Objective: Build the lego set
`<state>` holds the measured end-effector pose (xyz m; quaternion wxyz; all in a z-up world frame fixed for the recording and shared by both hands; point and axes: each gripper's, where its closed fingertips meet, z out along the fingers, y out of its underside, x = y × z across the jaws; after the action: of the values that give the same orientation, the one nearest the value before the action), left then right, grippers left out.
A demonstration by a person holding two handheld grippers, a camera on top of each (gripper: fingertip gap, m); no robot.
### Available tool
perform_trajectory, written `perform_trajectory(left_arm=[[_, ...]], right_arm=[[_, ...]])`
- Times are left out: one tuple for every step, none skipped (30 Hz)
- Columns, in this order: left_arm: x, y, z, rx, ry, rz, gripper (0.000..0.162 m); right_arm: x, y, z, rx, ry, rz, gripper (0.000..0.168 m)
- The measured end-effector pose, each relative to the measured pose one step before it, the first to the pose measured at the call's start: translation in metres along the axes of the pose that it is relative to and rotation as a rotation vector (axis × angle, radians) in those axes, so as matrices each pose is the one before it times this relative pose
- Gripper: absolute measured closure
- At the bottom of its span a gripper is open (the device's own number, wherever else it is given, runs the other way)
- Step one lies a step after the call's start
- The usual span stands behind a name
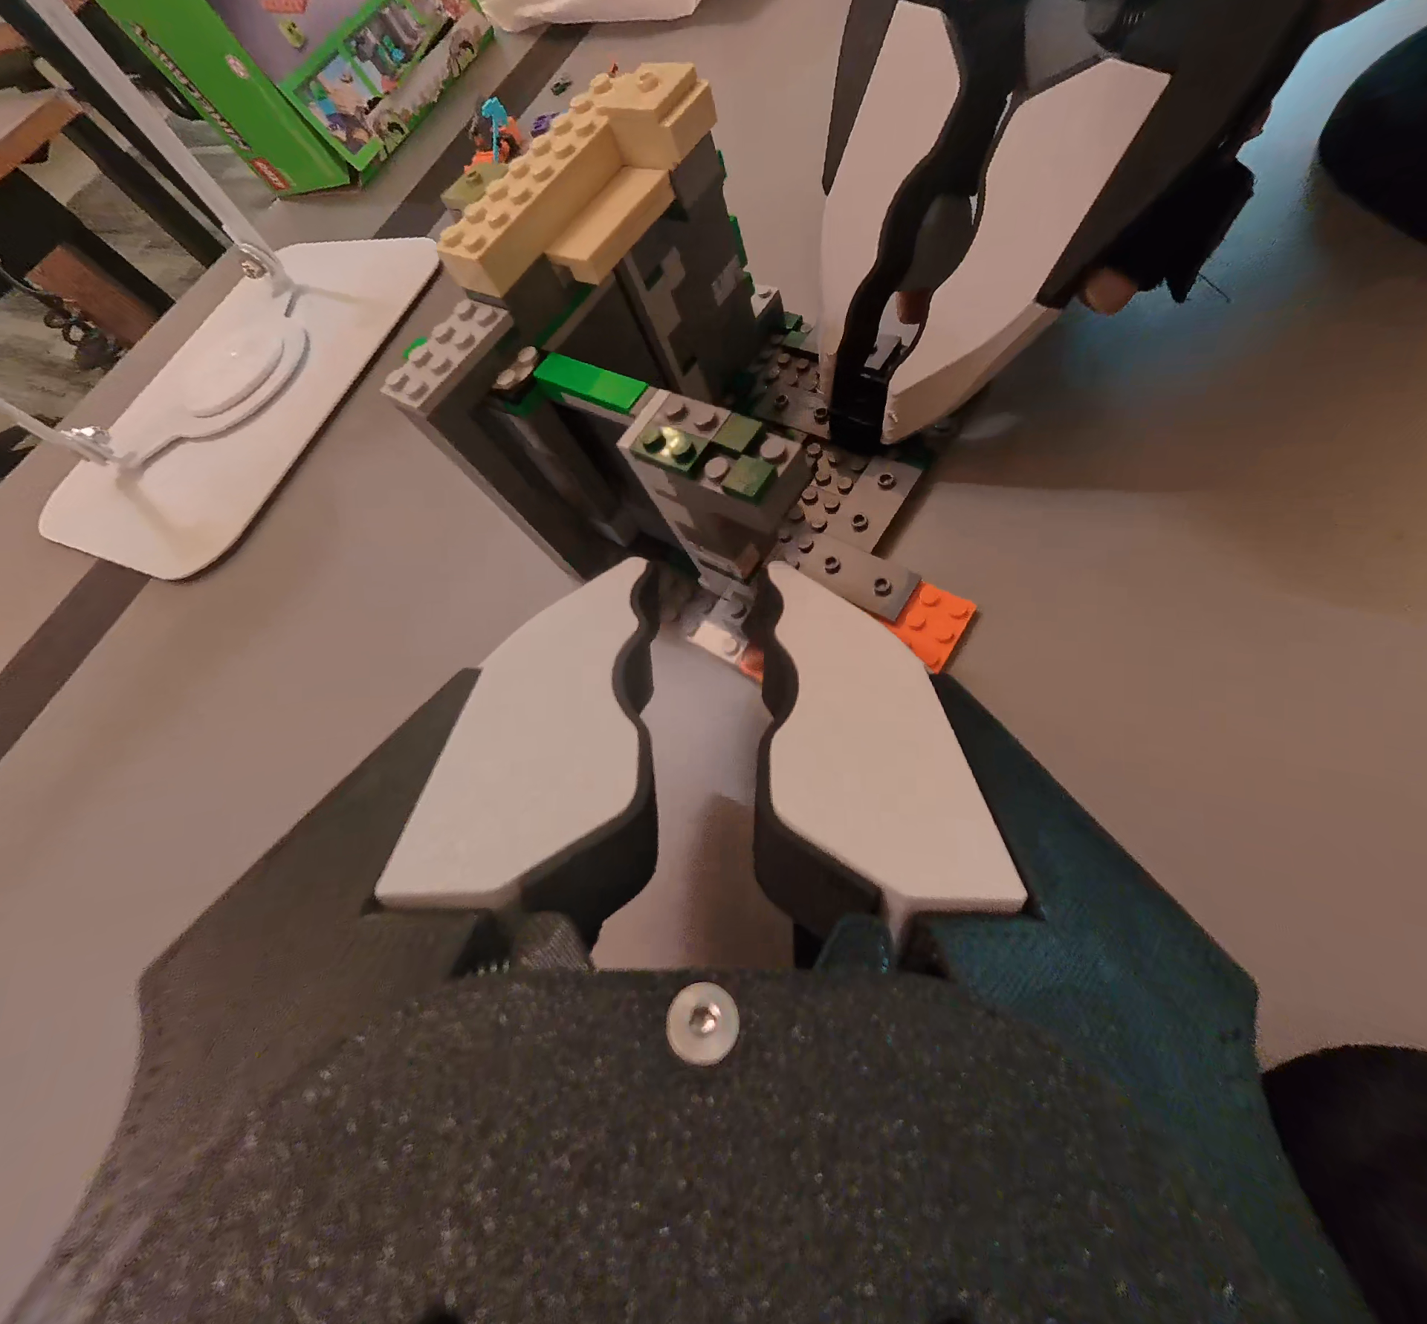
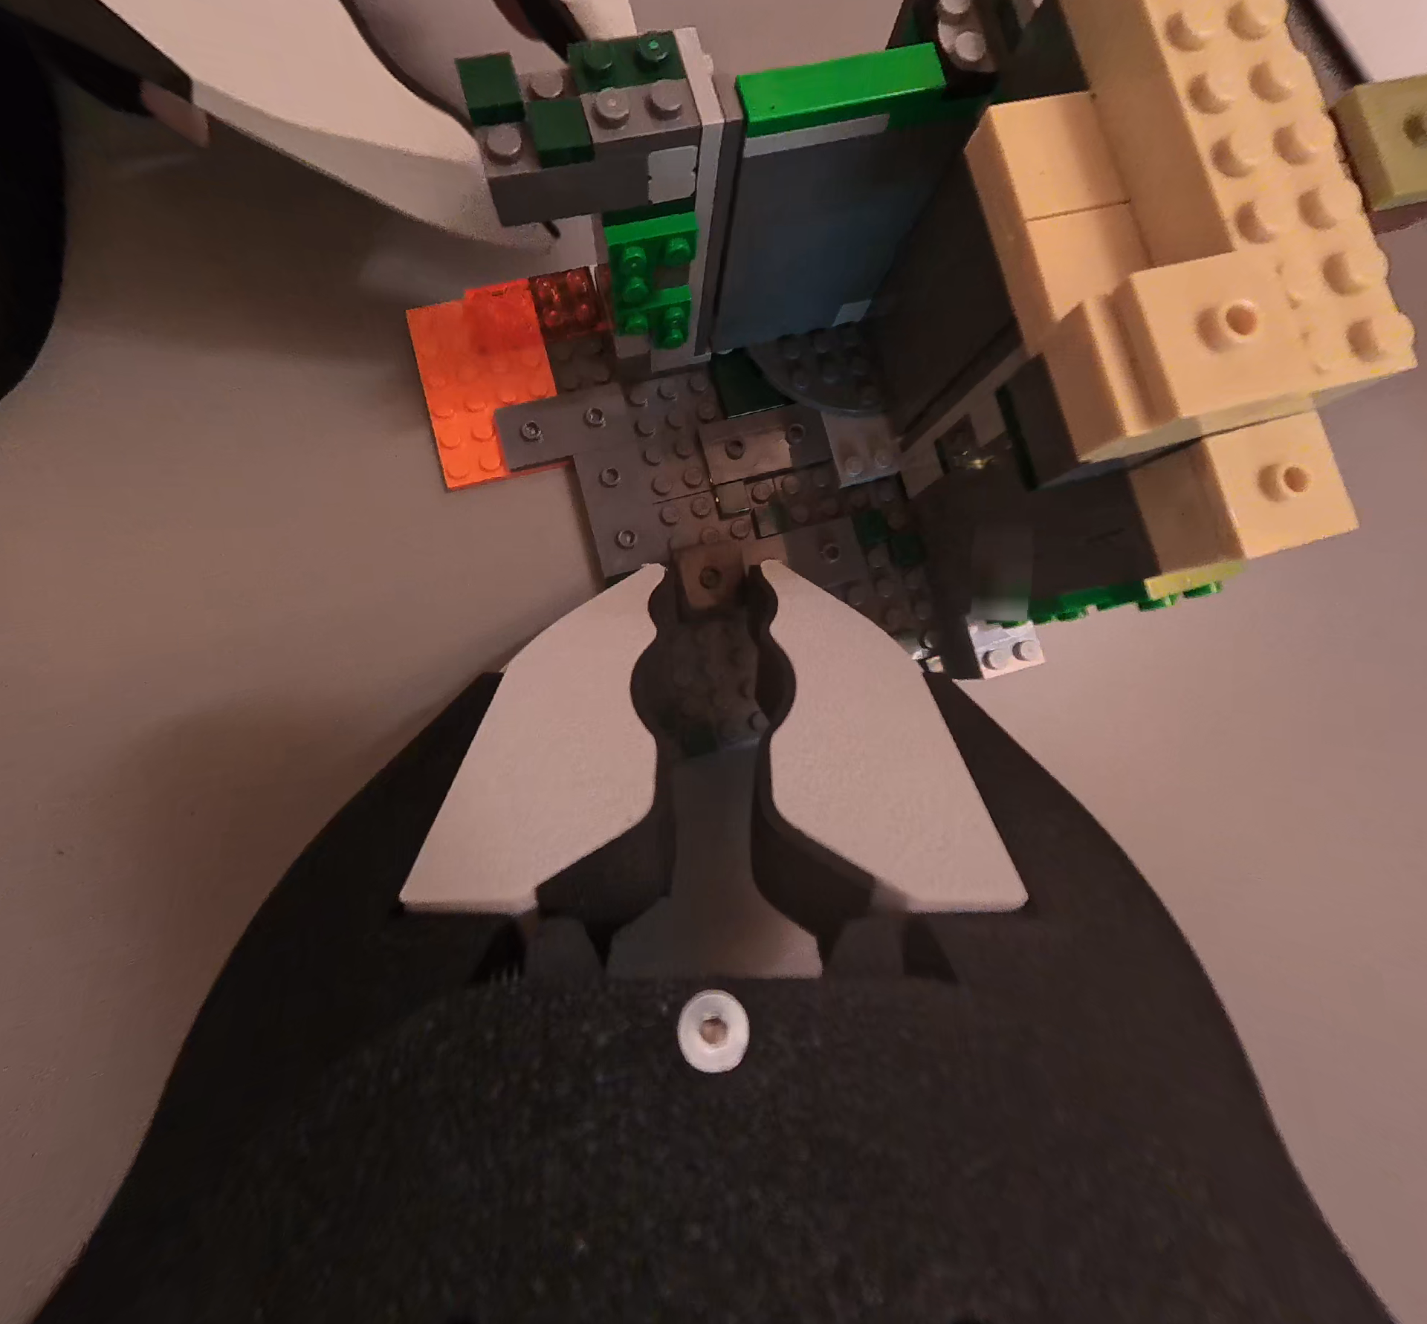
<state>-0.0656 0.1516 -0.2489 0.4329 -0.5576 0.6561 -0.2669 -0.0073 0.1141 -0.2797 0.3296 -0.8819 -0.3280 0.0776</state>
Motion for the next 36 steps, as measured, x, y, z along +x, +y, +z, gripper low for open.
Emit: perform_trajectory(left_arm=[[0.00081, 0.00004, 0.00176, -0.0079, -0.0037, 0.0019, 0.139], [0.0006, -0.00058, 0.0016, -0.0049, -0.0035, -0.0018, 0.139], [0.00009, -0.00108, 0.00154, -0.0001, -0.0048, -0.0076, 0.14], [-0.00021, -0.00082, 0.00164, -0.003, -0.0043, -0.0107, 0.14], [-0.00123, -0.00019, 0.00166, -0.0077, -0.0098, -0.0111, 0.139], [-0.00072, -0.0004, 0.00147, -0.0066, -0.0082, -0.0112, 0.139], [0.00071, -0.00088, 0.00145, -0.0026, -0.0011, -0.0184, 0.138], [0.0009, -0.0009, 0.00109, -0.002, -0.0018, -0.0258, 0.136], [-0.00071, -0.00027, 0.00062, -0.003, -0.0126, -0.0238, 0.135], [-0.00059, -0.00063, 0.0001, 0.0013, -0.0134, -0.0242, 0.135], [-0.00029, -0.00073, 0.00019, 0.0011, -0.0115, -0.0288, 0.134], [-0.00187, -0.00034, 0.00037, -0.0022, -0.0229, -0.0331, 0.134], [-0.00103, -0.00146, 0.00059, 0.0024, -0.0178, -0.029, 0.134], [-0.00091, -0.0005, 0.00087, -0.0039, -0.019, -0.0207, 0.134], [-0.00144, -0.00009, 0.00131, -0.0054, -0.0253, -0.0102, 0.135], [-0.0007, -0.0001, 0.00147, -0.0044, -0.022, -0.0002, 0.134], [-0.00083, 0.00015, 0.00106, -0.0067, -0.0224, 0.0036, 0.134], [-0.00122, -0.00006, 0.00073, -0.0045, -0.0208, -0.0017, 0.136], [-0.00047, -0.00012, 0.00054, -0.0038, -0.0114, -0.0127, 0.136], [-0.00028, 0.00015, 0.00066, -0.0053, -0.0086, -0.0161, 0.137], [-0.00024, 0.00005, 0.00042, -0.0069, -0.0086, -0.0064, 0.137], [-0.00022, 0.00019, 0.00017, -0.0081, -0.0081, 0.0026, 0.137], [-0.00045, 0.00024, 0.00039, -0.0049, -0.0058, 0.0006, 0.137], [-0.00009, 0.0001, 0.00034, -0.0013, 0.0013, -0.0105, 0.138], [-0.00018, 0.00015, 0.00016, -0.002, 0.0032, -0.0066, 0.138], [-0.00004, 0.00022, 0.00022, -0.0016, 0.0, 0.0024, 0.138], [-0.00003, -0.00002, 0.00047, 0.0002, -0.0006, 0.005, 0.138], [-0.00001, -0.00008, 0.00044, -0.0014, 0.0041, 0.002, 0.138], [-0.00014, 0.00007, 0.00026, -0.0015, 0.0073, -0.0023, 0.138], [-0.00009, 0.00004, 0.00018, 0.0, 0.0071, 0.0016, 0.138], [-0.00006, 0.00019, 0.00006, -0.0003, 0.0054, 0.0034, 0.138], [-0.00005, 0.00004, 0.00001, -0.0004, 0.0026, 0.0041, 0.138], [0.0, 0.00006, 0.00008, 0.0005, 0.0019, 0.0005, 0.138], [-0.00006, -0.00001, 0.00017, 0.0013, 0.0025, -0.002, 0.138], [-0.00016, 0.0, 0.00015, 0.0024, 0.0018, 0.0005, 0.138], [-0.00002, -0.00001, 0.00014, 0.0022, 0.0009, 0.0, 0.138]], right_arm=[[-0.00018, -0.00007, 0.00009, 0.0024, 0.0036, 0.0063, 0.151], [-0.00025, -0.00012, 0.00008, 0.0036, 0.0019, 0.0045, 0.151], [-0.0003, -0.00032, 0.00013, 0.0034, 0.0005, 0.0033, 0.151], [-0.00037, -0.00027, 0.00027, 0.0018, -0.0007, 0.0016, 0.151], [-0.00013, -0.00035, 0.00021, -0.0008, -0.0008, 0.0027, 0.151], [-0.00024, -0.0003, 0.0002, -0.0017, 0.0001, 0.0067, 0.151], [-0.0003, -0.00045, 0.00025, 0.0, 0.0024, 0.0087, 0.151], [-0.0003, -0.0004, 0.00037, 0.0017, 0.0055, 0.0086, 0.151], [-0.00029, -0.00035, 0.00026, 0.0027, 0.0074, 0.0074, 0.151], [-0.00032, -0.00038, 0.00026, 0.0038, 0.0069, 0.0092, 0.151], [-0.00042, -0.00051, 0.00037, 0.0042, 0.0058, 0.0114, 0.151], [-0.00047, -0.00059, 0.00044, 0.0038, 0.0053, 0.0078, 0.151], [-0.00038, -0.00058, 0.00047, 0.0024, 0.0058, 0.0026, 0.151], [-0.00007, -0.00061, 0.00041, 0.001, 0.0074, -0.0003, 0.151], [0.00008, -0.00051, 0.00042, 0.0009, 0.0094, -0.0027, 0.152], [0.00006, -0.00036, 0.00041, 0.0013, 0.0072, -0.0031, 0.152], [-0.00029, -0.00032, 0.00014, 0.0014, 0.0026, -0.0015, 0.152], [-0.00024, -0.00006, 0.00006, 0.0014, 0.0016, -0.0015, 0.152], [-0.0003, -0.00009, 0.00005, 0.0021, 0.0013, -0.0021, 0.152], [-0.00028, -0.00007, 0.00003, 0.0019, 0.0013, -0.0024, 0.152], [-0.00016, -0.0001, 0.0, 0.0007, 0.0014, -0.0022, 0.152], [-0.00014, 0.00006, 0.00002, -0.0004, 0.0017, -0.0033, 0.152], [-0.00015, -0.00006, 0.0, -0.0004, 0.0013, -0.0029, 0.152], [-0.00013, -0.00005, 0.00001, 0.0001, 0.0003, -0.0008, 0.152], [-0.00016, -0.00004, 0.0, 0.0004, -0.0004, -0.0005, 0.152], [-0.00018, -0.00006, 0.00015, 0.0002, -0.0005, -0.0009, 0.152], [-0.00023, -0.00004, 0.00001, -0.0003, -0.0003, -0.0017, 0.152], [-0.0001, -0.00005, 0.00004, -0.0007, -0.0003, -0.0026, 0.152], [-0.00023, -0.00009, 0.00007, -0.0004, -0.0008, -0.0017, 0.152], [-0.00018, -0.00005, 0.00003, 0.0, -0.0012, -0.0009, 0.152], [-0.0001, -0.00003, 0.00002, -0.0002, -0.0009, -0.0014, 0.152], [-0.00009, -0.00008, 0.00005, -0.0001, -0.0004, -0.0017, 0.152], [-0.0001, -0.00001, 0.00012, 0.0003, -0.0004, -0.0006, 0.152], [-0.00006, -0.00003, 0.00002, 0.0003, -0.0006, -0.0003, 0.152], [-0.00014, -0.00006, 0.00004, 0.0001, -0.0008, -0.0007, 0.152], [-0.00014, -0.00004, 0.00003, 0.0, -0.0009, -0.0008, 0.152]])
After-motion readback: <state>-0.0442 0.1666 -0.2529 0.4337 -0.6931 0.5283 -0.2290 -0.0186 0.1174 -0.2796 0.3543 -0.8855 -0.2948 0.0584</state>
